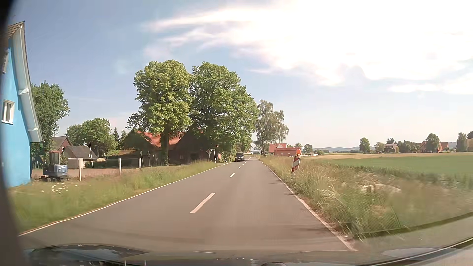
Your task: Follow the waypoints while adhering to traffic rules and regulations
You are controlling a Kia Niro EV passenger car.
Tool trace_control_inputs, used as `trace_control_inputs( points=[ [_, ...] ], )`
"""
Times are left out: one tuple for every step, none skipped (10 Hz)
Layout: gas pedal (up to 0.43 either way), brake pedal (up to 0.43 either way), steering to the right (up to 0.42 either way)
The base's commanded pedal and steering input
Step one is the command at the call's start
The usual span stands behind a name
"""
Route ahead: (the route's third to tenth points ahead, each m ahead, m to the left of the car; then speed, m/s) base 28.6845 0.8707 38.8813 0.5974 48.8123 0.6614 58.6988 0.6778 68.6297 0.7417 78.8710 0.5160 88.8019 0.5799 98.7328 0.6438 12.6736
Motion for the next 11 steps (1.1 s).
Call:
trace_control_inputs(
  points=[
    [0.0,0.0,-0.003],
    [0.0,0.0,-0.003],
    [0.0,0.0,-0.003],
    [0.0,0.0,-0.003],
    [0.0,0.0,-0.002],
    [0.0,0.0,0.0],
    [0.0,0.0,0.0],
    [0.0,0.0,0.0],
    [0.0,0.0,0.0],
    [0.0,0.0,0.0],
    [0.0,0.0,0.0]
  ],
)
